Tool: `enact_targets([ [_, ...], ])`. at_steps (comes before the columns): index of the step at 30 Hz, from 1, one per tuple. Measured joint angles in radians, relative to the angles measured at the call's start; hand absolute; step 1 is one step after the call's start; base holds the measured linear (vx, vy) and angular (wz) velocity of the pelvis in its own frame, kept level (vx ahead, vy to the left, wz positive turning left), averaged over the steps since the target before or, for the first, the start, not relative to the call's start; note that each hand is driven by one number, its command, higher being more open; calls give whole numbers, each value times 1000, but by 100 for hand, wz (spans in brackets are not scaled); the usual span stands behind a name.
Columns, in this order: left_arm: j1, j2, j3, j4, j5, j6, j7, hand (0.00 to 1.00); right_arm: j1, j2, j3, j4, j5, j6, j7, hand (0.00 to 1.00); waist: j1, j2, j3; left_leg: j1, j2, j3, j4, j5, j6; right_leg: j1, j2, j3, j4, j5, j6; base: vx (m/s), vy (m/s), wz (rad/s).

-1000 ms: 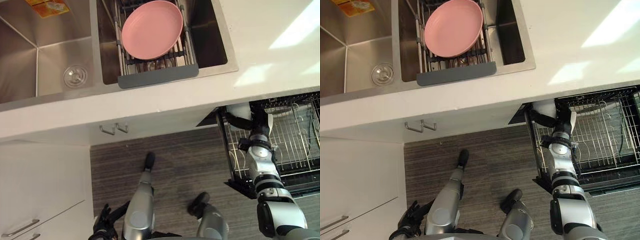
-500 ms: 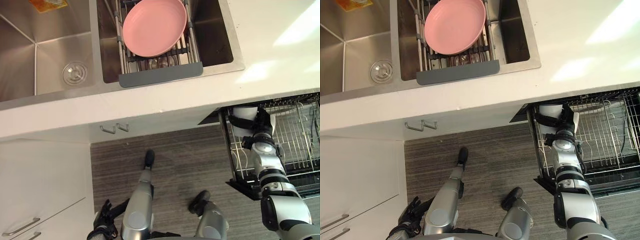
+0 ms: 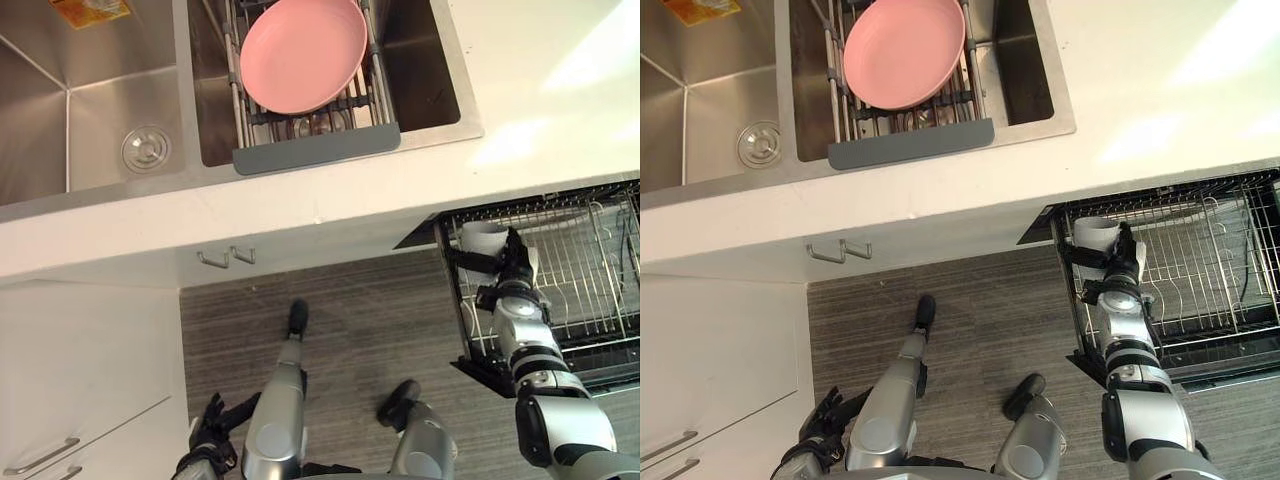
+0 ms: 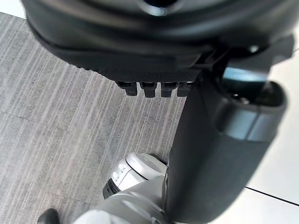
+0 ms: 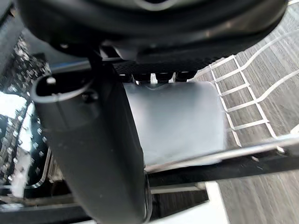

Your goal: Walk over to the sink, pick up the cup, carry it to the dishwasher, place the cup inside the dishwasher, then close the dishwasher door

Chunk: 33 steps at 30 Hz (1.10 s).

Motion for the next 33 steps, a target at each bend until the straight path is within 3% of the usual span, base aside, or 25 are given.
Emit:
enact_targets([
  [5, 4, 0, 15, 3, 0, 8, 5, 100, 123, 58, -4, -205, 3, -51, -76, 100, -13, -7, -7, 57, 23, 12, 0, -12, -11, 79, 43, 4, -82, 17, 7, -55, -60, -13],
  [12, 44, 2, 69, 14, 1, 33, 22, 100, 336, 192, -87, -435, -1, -80, -170, 100, -63, -35, -95, 141, 61, 92, 0, -38, -28, 160, 106, 68, -227, 92, 6, -1, -40, -31],
  [17, 90, -14, 125, 15, 1, 45, 33, 100, 474, 248, -101, -650, -1, -101, -161, 100, -101, -31, -178, 221, 101, 155, 0, -59, -44, 209, 150, 132, -283, 115, -6, -37, -52, -47],
  [21, 118, -53, 147, 14, 1, 48, 43, 100, 543, 272, -166, -763, 75, -152, -97, 100, -133, -9, -235, 257, 135, 173, -5, -65, -51, 234, 186, 154, -309, 111, -20, -83, -59, -19],
  [26, 156, -91, 161, 13, 10, 55, 48, 100, 561, 298, -194, -1008, 275, -228, 115, 100, -161, 23, -270, 265, 167, 188, -5, -78, -62, 239, 225, 192, -332, 121, -36, -36, -43, -12],
  [33, 155, -82, 137, 40, 50, 62, 59, 100, 538, 284, -96, -1072, 457, -217, 393, 100, -160, 23, -317, 285, 134, 180, -6, -76, -61, 281, 196, 166, -348, 135, -24, 38, -5, 8],
])
